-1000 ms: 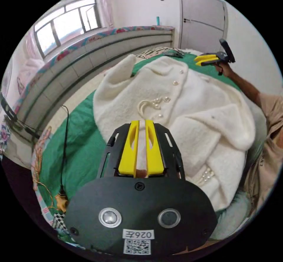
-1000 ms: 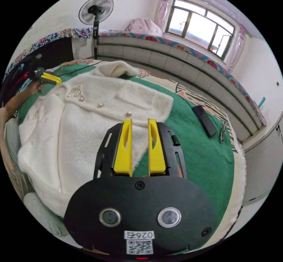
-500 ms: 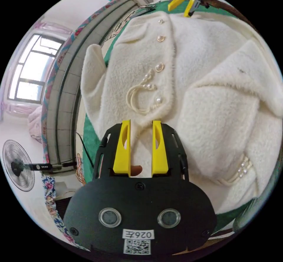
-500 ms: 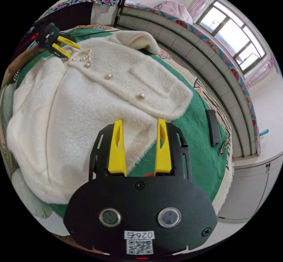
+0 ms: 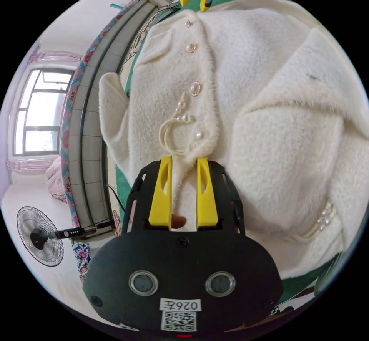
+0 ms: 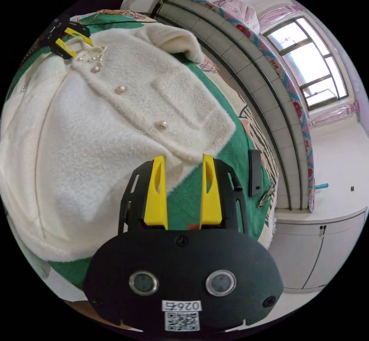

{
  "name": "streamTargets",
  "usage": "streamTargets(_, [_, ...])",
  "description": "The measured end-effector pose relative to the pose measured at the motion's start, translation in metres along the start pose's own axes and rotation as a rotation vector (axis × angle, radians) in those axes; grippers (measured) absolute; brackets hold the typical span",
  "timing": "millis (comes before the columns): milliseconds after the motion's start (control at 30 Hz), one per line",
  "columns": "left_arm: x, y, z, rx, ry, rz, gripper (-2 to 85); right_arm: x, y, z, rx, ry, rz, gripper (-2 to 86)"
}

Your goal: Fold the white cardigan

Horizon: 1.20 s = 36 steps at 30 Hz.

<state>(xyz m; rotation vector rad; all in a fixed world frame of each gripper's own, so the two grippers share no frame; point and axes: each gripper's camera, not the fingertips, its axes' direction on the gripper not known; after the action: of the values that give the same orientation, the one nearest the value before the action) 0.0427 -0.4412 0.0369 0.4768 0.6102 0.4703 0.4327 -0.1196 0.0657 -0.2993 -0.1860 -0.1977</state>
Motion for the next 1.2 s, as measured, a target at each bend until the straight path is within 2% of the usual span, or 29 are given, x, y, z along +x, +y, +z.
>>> streamTargets(200, [-0.015, -0.004, 0.006, -0.01, 0.078, 0.009, 2.2, -0.005, -0.022, 0.029, -0.09, -0.041, -0.06, 10.7])
streamTargets(300, [-0.046, 0.007, 0.008, 0.034, 0.216, -0.09, 0.8, 0.005, -0.023, 0.032, -0.111, -0.2, -0.056, 3.5])
streamTargets(467, [-0.107, 0.049, -0.002, 0.216, 0.361, -0.316, 0.0, 0.025, -0.007, 0.014, -0.001, -0.233, 0.042, -1.0])
streamTargets(633, [-0.15, 0.091, -0.025, 0.354, 0.397, -0.44, -0.2, 0.043, 0.007, -0.012, 0.096, -0.342, 0.118, -1.3])
streamTargets(733, [-0.157, 0.109, -0.03, 0.338, 0.406, -0.428, -0.2, 0.029, 0.022, -0.032, 0.174, -0.407, 0.116, -1.3])
streamTargets(867, [-0.151, 0.122, -0.012, 0.283, 0.494, -0.426, 0.0, -0.013, 0.041, -0.023, 0.117, -0.51, 0.071, -1.2])
streamTargets(1000, [-0.15, 0.13, -0.01, 0.273, 0.464, -0.44, 0.0, -0.039, 0.06, -0.01, 0.036, -0.532, 0.032, 1.4])
streamTargets(1100, [-0.166, 0.156, -0.029, 0.338, 0.448, -0.516, -0.5, -0.028, 0.085, -0.033, 0.153, -0.592, 0.136, 4.4])
streamTargets(1200, [-0.188, 0.194, -0.05, 0.552, 0.474, -0.702, -0.6, -0.031, 0.1, -0.048, 0.242, -0.542, 0.203, 3.7])
